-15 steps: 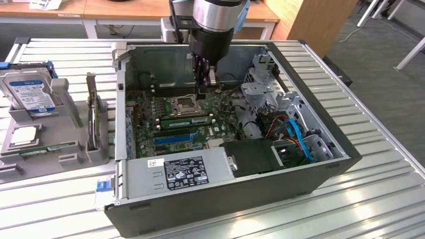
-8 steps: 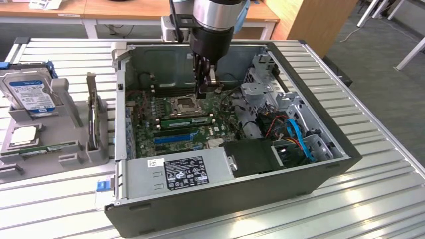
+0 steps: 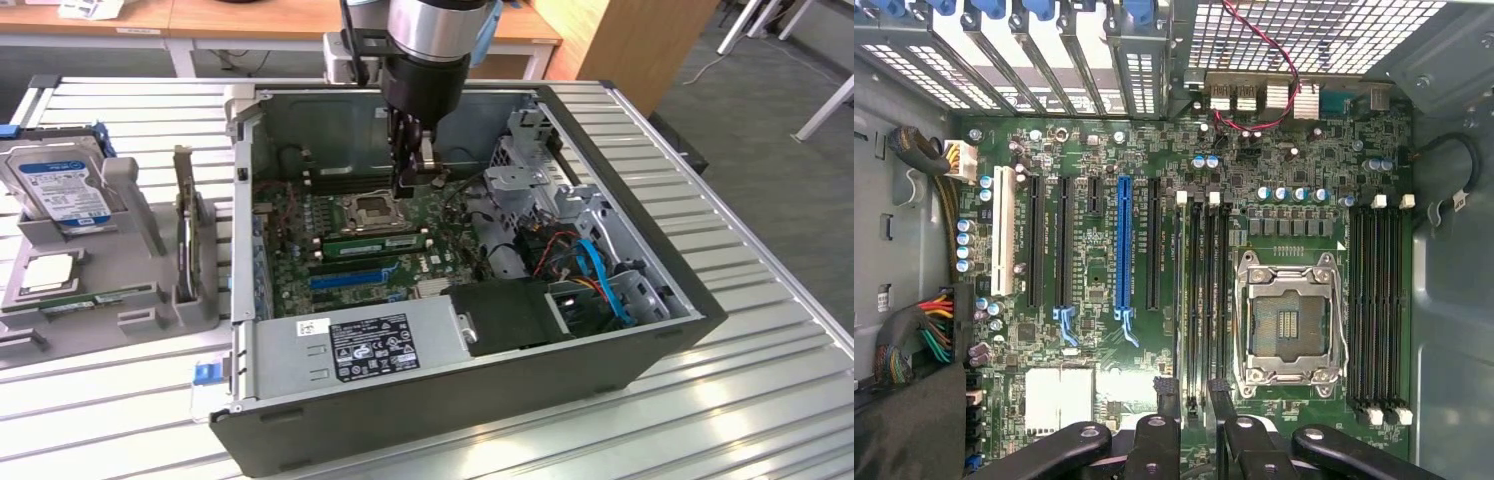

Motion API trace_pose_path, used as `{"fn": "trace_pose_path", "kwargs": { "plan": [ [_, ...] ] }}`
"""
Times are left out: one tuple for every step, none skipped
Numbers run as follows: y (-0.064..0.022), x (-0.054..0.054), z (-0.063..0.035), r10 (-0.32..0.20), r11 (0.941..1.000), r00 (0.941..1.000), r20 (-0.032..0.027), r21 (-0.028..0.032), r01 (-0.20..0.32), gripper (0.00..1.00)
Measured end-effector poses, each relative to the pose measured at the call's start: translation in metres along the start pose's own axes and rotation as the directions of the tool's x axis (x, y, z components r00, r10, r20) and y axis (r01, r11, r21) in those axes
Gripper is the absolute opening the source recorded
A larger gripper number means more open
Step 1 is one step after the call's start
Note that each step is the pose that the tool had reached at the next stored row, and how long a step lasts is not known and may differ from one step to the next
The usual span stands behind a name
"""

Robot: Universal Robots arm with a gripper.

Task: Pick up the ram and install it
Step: 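Press down the ram until it locks into place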

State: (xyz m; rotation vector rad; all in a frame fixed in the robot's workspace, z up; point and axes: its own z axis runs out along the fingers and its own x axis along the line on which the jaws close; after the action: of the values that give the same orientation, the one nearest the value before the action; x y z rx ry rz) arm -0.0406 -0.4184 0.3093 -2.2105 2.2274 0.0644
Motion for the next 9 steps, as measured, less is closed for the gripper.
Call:
{"fn": "trace_pose_path", "kwargs": {
  "plan": [
    [0.0000,0.0000,0.0000,0.000,1.0000,1.0000,0.0000,-0.0001,0.000,0.25],
    [0.0000,0.0000,0.0000,0.000,1.0000,1.0000,0.0000,-0.0001,0.000,0.24],
    [0.0000,0.0000,0.0000,0.000,1.0000,1.0000,0.0000,-0.0001,0.000,0.17],
    [0.0000,0.0000,0.0000,0.000,1.0000,1.0000,-0.0001,0.0000,0.000,0.17],
    [0.0000,0.0000,0.0000,0.000,1.0000,1.0000,0.0000,0.0000,0.000,0.17],
    [0.0000,0.0000,0.0000,0.000,1.0000,1.0000,0.0000,-0.0001,0.000,0.11],
    [0.0000,0.0000,0.0000,0.000,1.0000,1.0000,-0.0001,0.0000,0.000,0.10],
    [0.0000,0.0000,0.0000,0.000,1.0000,1.0000,0.0000,0.0000,0.000,0.10],
    [0.0000,0.0000,0.0000,0.000,1.0000,1.0000,0.0000,0.0000,0.000,0.10]
  ]
}}
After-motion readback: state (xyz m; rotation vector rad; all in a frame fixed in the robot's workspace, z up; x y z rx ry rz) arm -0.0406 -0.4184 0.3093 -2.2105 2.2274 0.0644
